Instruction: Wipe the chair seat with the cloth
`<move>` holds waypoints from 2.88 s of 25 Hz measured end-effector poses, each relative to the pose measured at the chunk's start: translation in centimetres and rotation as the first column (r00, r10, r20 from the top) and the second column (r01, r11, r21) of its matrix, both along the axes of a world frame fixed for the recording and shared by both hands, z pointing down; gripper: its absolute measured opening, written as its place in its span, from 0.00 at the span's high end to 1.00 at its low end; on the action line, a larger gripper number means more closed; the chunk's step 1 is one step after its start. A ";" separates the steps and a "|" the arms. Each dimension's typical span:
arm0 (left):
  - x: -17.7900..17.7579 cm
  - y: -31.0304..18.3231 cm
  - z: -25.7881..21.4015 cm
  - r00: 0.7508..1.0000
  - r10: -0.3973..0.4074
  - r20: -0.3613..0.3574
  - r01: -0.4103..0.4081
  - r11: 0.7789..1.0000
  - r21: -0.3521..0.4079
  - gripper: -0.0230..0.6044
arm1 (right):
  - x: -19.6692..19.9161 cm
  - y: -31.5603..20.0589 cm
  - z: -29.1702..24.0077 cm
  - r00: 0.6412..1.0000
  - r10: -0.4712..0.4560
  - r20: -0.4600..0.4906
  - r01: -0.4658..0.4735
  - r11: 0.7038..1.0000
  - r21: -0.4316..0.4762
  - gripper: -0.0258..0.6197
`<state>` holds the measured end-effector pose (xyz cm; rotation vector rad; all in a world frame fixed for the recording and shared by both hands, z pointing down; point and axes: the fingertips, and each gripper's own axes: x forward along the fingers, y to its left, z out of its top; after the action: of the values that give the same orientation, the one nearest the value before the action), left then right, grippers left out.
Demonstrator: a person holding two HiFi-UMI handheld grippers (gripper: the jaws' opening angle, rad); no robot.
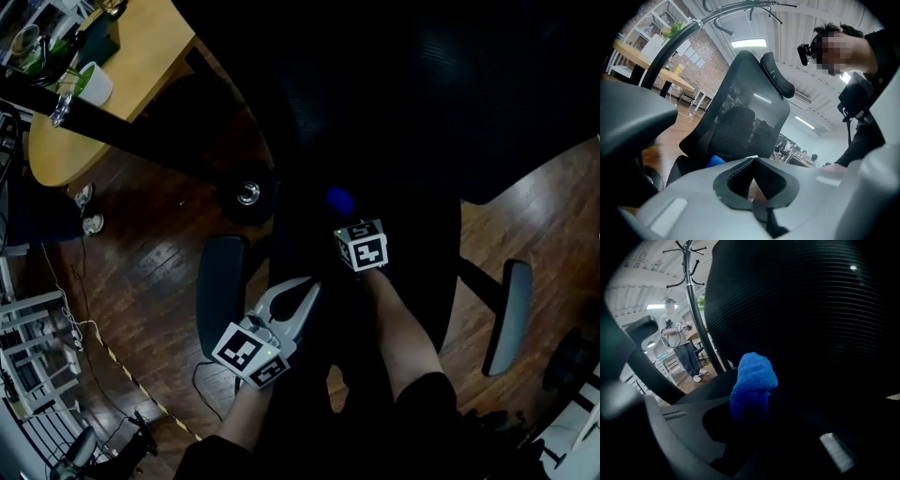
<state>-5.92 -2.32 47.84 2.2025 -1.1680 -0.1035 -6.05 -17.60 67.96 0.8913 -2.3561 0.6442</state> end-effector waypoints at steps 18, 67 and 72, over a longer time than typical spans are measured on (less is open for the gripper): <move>1.2 0.4 -0.4 0.998 0.059 0.011 -0.059 0.998 -0.008 0.98 | 26.6 0.7 0.4 0.903 0.375 -0.210 -0.400 0.912 -0.095 0.90; 3.6 2.1 0.4 0.992 0.109 -0.060 -0.112 0.993 -0.046 0.98 | 23.8 8.2 0.2 0.922 0.272 -0.274 -0.357 0.871 -0.338 0.90; 3.8 2.6 0.4 0.993 0.109 -0.051 -0.111 0.993 -0.035 0.98 | 24.4 8.2 1.5 0.916 0.285 -0.284 -0.372 0.867 -0.330 0.90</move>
<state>-2.14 0.25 48.28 2.2132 -1.0117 -0.0880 18.39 -9.35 69.49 1.1298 -1.8019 1.0357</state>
